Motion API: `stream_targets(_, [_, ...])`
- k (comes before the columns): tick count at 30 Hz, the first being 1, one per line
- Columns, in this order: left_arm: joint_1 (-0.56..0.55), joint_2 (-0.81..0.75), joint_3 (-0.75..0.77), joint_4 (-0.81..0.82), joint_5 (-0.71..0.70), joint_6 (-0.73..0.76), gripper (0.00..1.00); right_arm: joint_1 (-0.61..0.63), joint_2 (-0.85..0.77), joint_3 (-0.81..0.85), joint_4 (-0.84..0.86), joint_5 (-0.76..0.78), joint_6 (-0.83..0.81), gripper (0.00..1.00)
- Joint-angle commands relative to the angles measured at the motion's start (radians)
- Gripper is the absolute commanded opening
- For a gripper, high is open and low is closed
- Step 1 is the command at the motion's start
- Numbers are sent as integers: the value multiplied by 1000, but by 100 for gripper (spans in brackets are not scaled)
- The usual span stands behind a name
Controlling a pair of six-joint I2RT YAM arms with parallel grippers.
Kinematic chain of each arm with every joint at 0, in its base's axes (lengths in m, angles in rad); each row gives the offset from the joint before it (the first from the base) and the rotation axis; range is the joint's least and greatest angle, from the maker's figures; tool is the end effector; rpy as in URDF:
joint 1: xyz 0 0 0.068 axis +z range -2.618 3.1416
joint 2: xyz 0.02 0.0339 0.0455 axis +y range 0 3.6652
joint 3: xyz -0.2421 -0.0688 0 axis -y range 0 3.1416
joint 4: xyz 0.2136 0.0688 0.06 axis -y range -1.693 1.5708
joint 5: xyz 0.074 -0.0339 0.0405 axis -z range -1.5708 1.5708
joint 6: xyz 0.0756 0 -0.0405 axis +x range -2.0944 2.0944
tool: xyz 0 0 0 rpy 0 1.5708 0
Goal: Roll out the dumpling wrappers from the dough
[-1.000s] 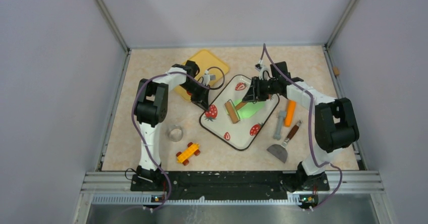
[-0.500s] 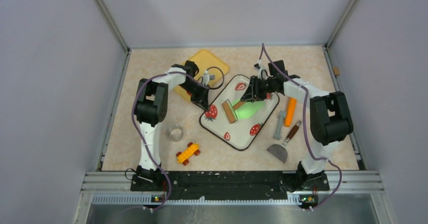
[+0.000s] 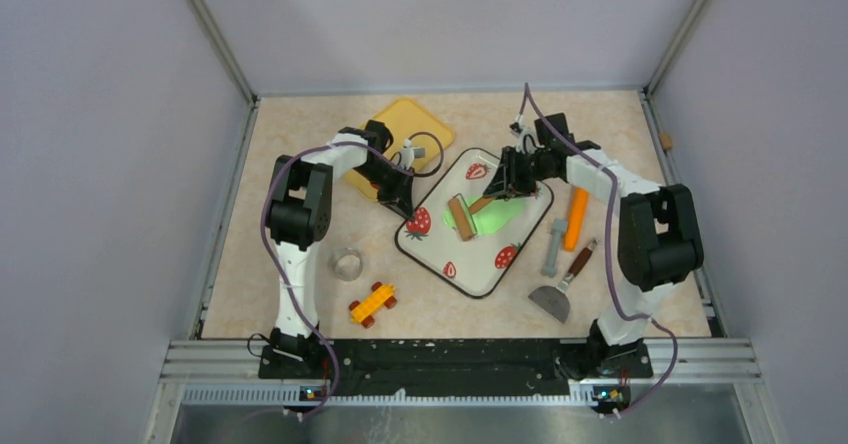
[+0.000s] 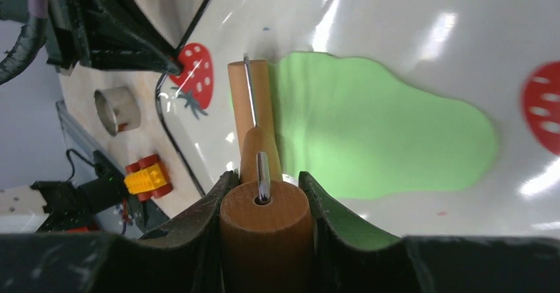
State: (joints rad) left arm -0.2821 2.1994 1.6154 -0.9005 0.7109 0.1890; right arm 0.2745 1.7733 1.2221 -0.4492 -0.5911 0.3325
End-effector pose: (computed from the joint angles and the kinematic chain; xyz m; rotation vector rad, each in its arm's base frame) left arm 0.3560 -0.1545 0.1108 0.7215 2.8071 -1.0804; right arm 0.3312 0.1370 0.1748 -0.1568 2.6092 0.9846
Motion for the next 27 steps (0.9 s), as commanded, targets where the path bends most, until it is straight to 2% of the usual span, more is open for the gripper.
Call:
stream_targets(1, [27,20,-9,1,-95,30,0,-136,-35,-75,-120,434,-121,0])
stream_targets(21, [29,10,0,-1,-93,29,0,-391,-105,-143,-113,573,-255,0])
stream_targets(23, [29,8,0,1,-92,27,0,-401,-112,-146,-110,561,-260,0])
stream_targets(27, [29,9,6,4,-88,19,0,-387,-135,-130,-105,437,-266,0])
